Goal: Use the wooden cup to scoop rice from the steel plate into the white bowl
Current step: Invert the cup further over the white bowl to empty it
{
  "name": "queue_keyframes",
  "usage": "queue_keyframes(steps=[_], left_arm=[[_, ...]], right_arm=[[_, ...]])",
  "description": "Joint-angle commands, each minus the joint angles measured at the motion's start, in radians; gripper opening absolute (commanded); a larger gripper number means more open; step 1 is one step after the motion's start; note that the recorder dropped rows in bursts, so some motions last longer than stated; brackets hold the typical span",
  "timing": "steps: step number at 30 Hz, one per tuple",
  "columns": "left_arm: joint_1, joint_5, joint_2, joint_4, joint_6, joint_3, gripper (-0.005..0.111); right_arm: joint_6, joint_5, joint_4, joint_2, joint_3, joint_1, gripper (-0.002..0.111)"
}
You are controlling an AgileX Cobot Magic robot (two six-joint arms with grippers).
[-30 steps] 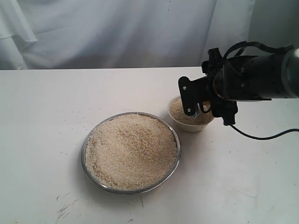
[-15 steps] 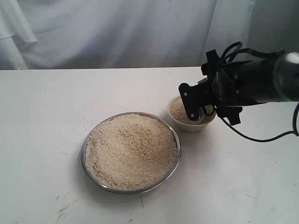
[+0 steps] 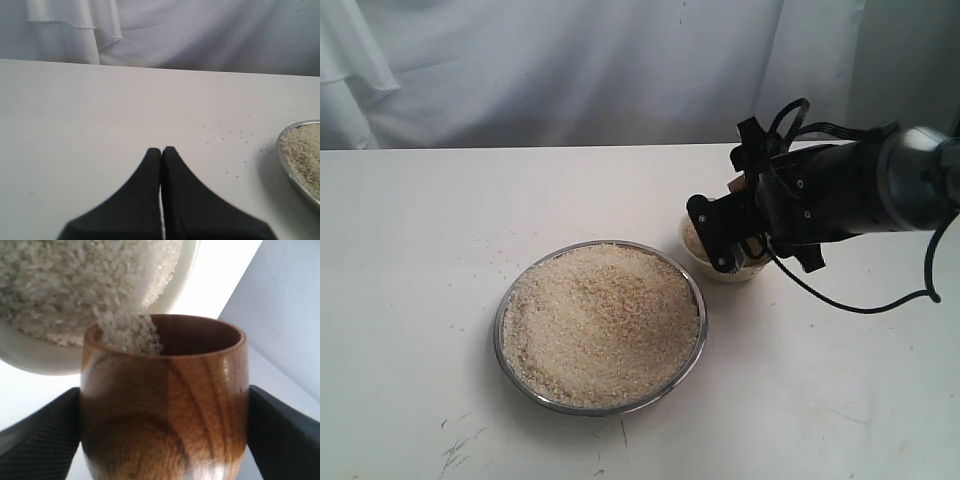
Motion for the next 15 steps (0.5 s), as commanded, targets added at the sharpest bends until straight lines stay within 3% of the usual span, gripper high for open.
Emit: queue_keyframes(steps=[1, 15], left_arm=[[-0.003, -0.013, -0.004, 0.001, -0.001, 0.005, 0.000], [-0.003, -0.013, -0.004, 0.001, -0.001, 0.005, 0.000]], right_arm=[[0.000, 0.020, -0.043, -0.006, 0.000, 0.012, 0.000], [-0.002, 0.066, -0.090, -0.006, 0.000, 0.045, 0.000]])
